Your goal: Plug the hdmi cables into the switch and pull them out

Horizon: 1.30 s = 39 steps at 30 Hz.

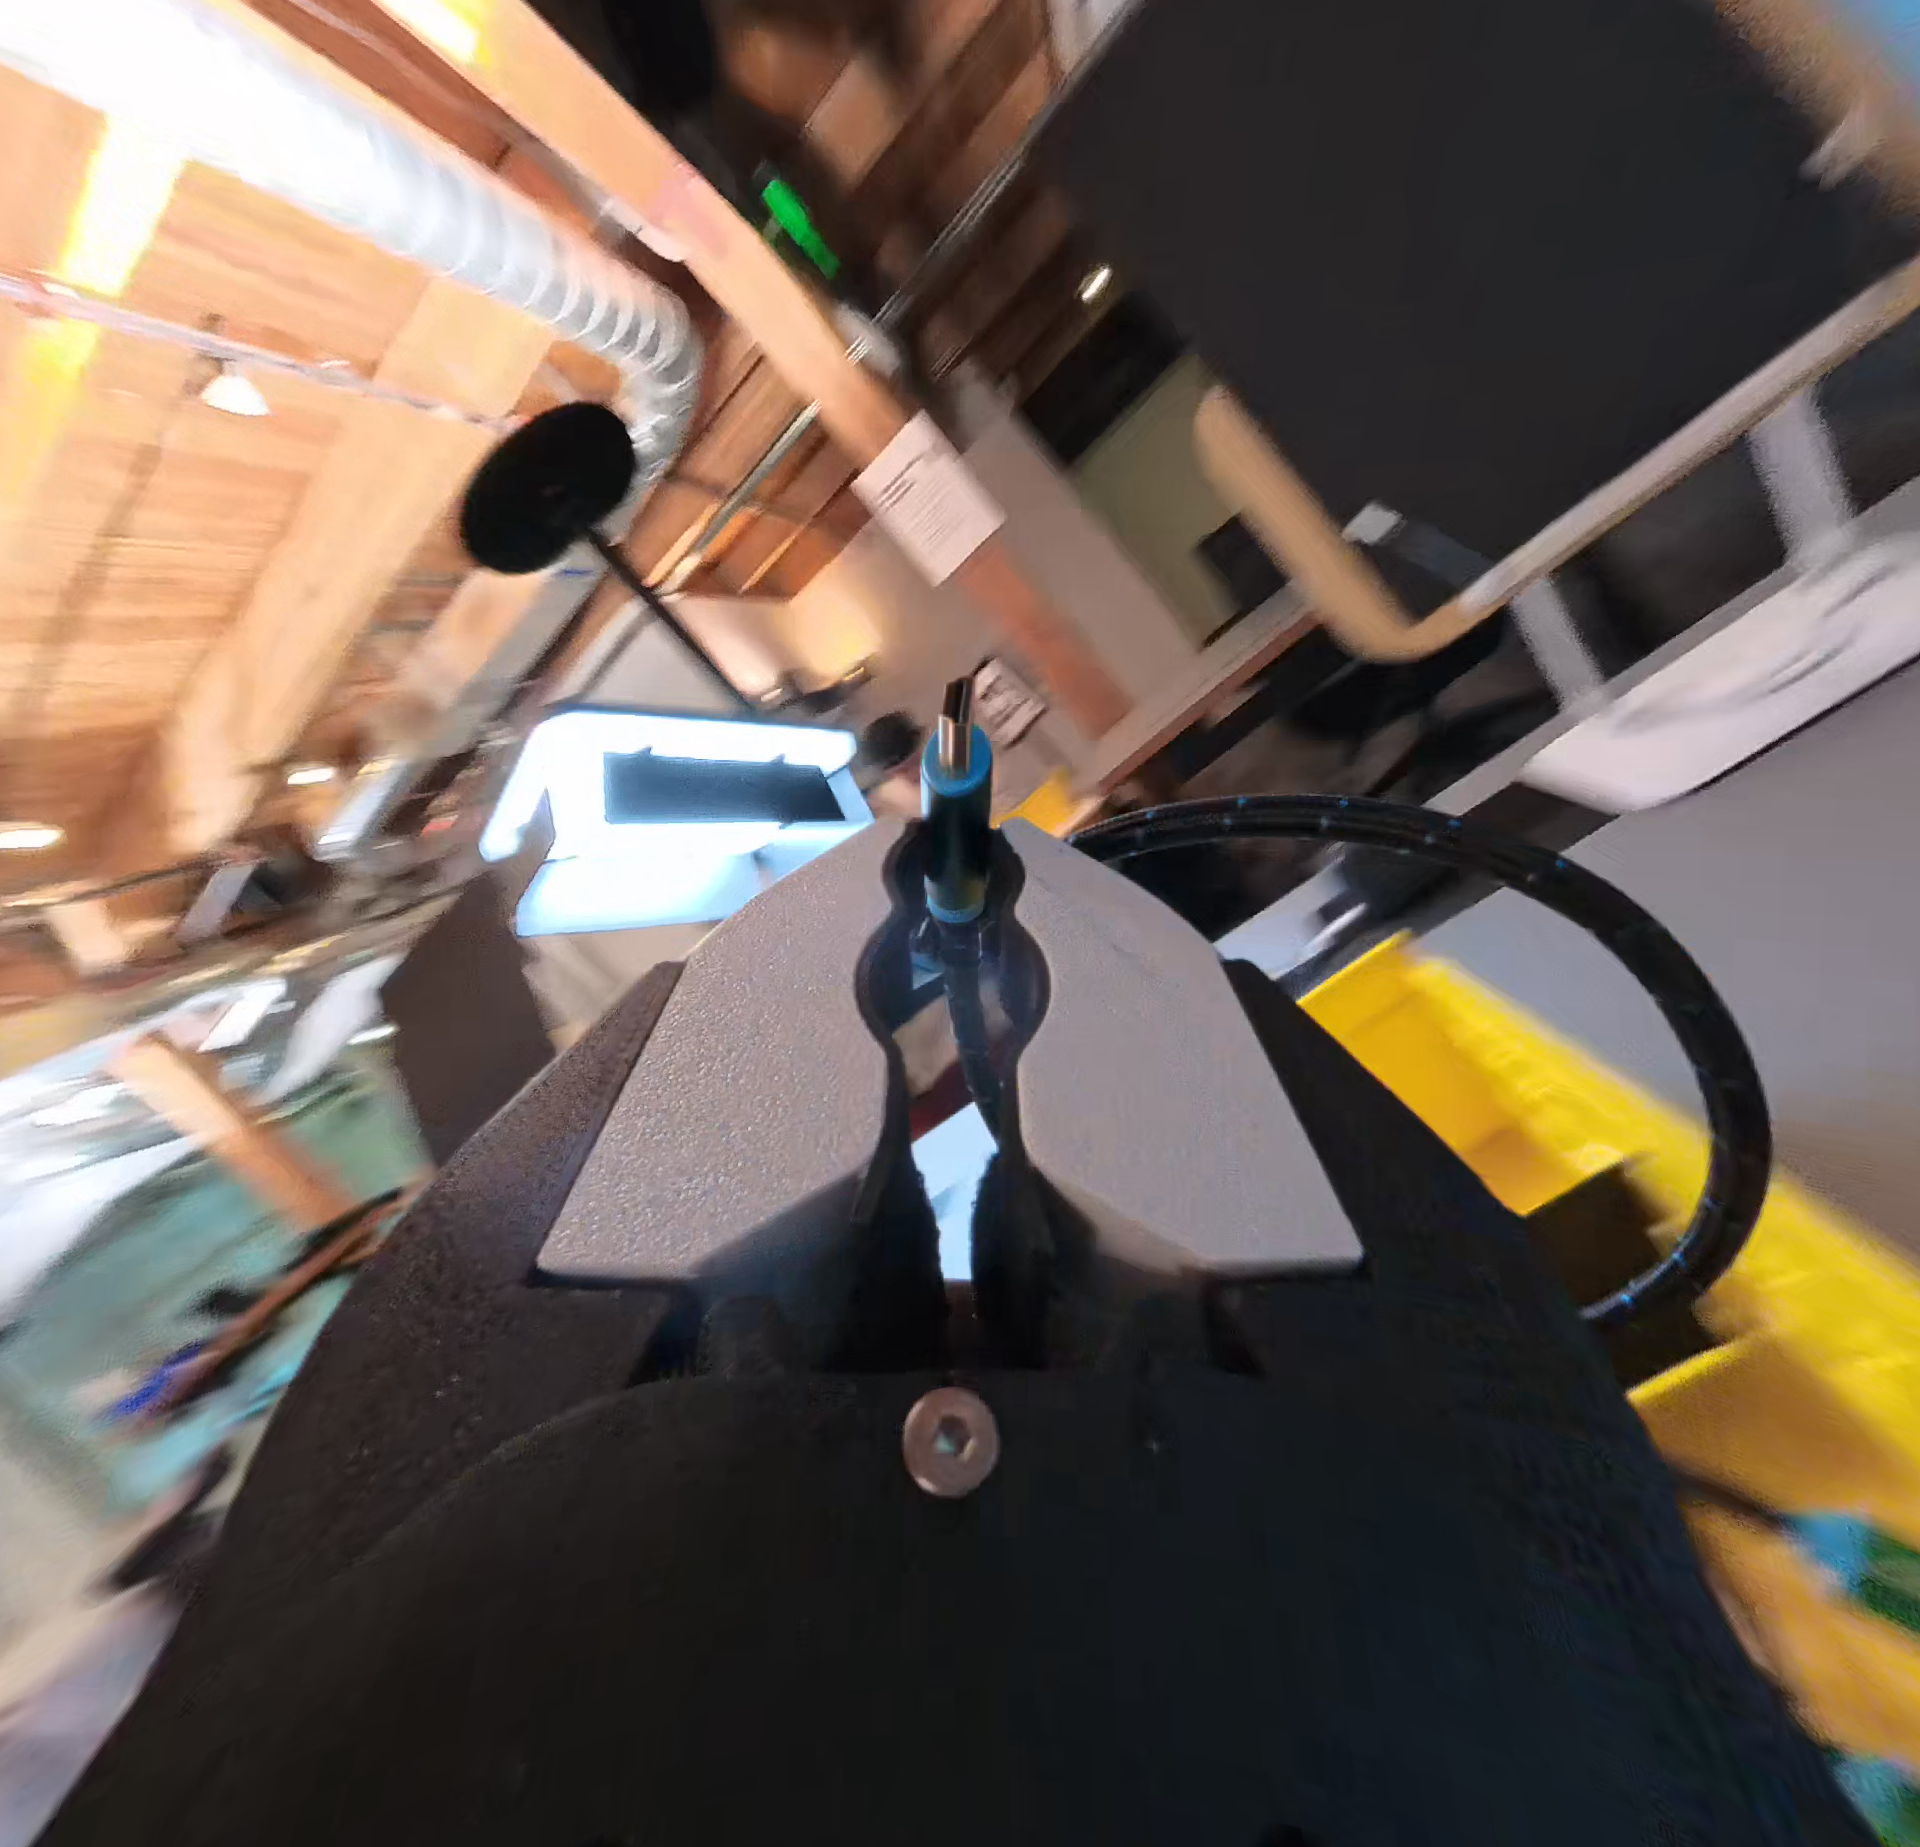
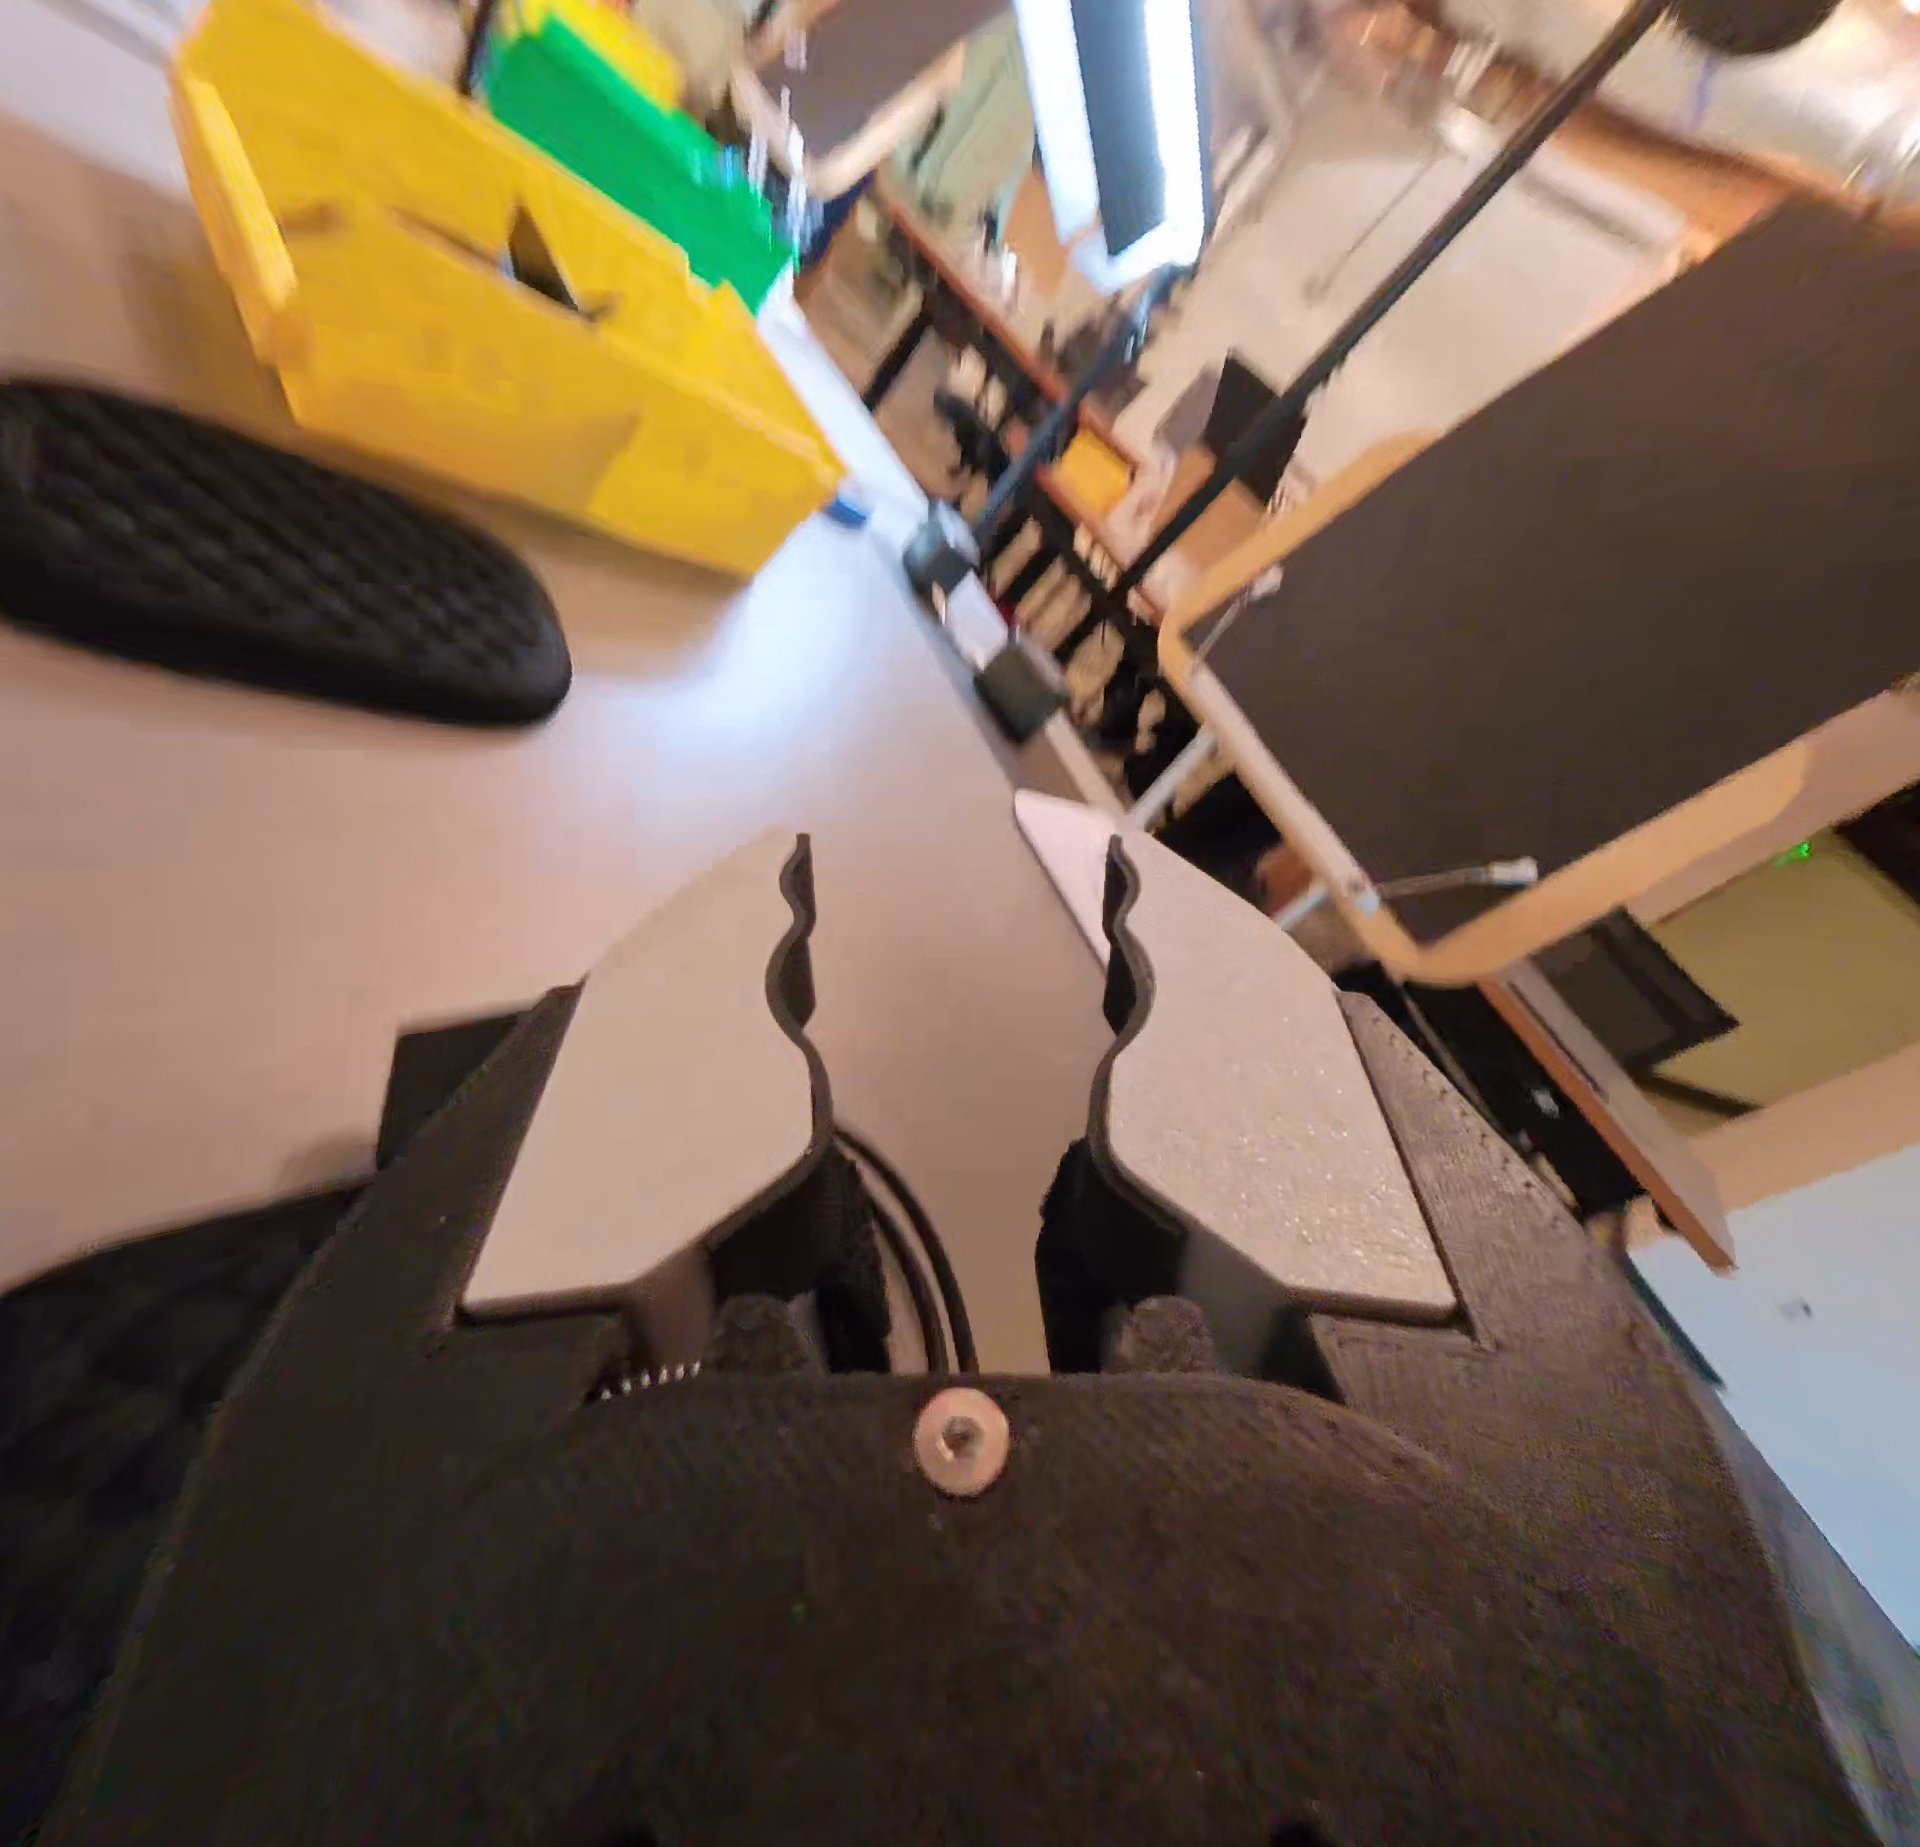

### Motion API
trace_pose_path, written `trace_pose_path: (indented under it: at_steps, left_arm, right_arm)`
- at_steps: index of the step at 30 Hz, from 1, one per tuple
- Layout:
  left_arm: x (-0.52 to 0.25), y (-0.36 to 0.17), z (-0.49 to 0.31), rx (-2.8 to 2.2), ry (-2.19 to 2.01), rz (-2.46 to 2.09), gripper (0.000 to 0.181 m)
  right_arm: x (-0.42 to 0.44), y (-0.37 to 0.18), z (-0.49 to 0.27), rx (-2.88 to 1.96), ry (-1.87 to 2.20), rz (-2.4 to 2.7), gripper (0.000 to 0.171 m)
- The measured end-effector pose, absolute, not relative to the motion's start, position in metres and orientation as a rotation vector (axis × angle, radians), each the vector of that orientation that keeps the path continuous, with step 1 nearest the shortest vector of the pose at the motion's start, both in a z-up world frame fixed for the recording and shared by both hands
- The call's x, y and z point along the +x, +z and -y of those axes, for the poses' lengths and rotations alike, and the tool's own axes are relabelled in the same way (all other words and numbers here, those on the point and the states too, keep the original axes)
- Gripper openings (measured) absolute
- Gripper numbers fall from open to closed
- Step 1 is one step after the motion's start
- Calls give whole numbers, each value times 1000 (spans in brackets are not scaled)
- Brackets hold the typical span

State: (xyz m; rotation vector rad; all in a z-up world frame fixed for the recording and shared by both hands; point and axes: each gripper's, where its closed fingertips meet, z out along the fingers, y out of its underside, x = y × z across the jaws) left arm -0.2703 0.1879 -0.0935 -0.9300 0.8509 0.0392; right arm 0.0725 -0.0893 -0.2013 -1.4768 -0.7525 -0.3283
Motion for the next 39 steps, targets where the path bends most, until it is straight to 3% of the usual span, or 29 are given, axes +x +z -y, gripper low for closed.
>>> trace_pose_path:
  at_steps: [8, 12, 16, 23, 25, 28, 34, 37, 39]
  left_arm:
    - [-128, -129, -75, -929, -1072, -1104, 11]
    - [-82, -164, -34, -969, -1405, -1214, 11]
    - [-56, -196, -7, -976, -1400, -1397, 11]
    - [-44, -224, 24, -899, -1281, -1710, 11]
    - [-43, -225, 25, -885, -1256, -1740, 11]
    - [-40, -230, 22, -890, -1211, -1759, 11]
    - [-57, -174, -35, -785, -999, -1224, 30]
    - [-124, -139, -86, -766, -852, -668, 29]
    - [-141, -140, -48, -629, -1056, -696, 17]
  right_arm:
    - [-9, -136, 71, -1040, 77, 676, 40]
    - [-31, -122, 56, -986, 158, 703, 37]
    - [-45, -130, 37, -1053, 330, 721, 33]
    - [-66, -191, 20, -1362, 619, 901, 32]
    - [-65, -205, 16, -1430, 621, 925, 14]
    - [-62, -210, 15, -1443, 594, 925, 11]
    - [-19, -181, -3, -1337, 504, 557, 11]
    - [33, -156, -6, -1198, 538, 188, 11]
    - [64, -146, -4, -1099, 574, -20, 11]
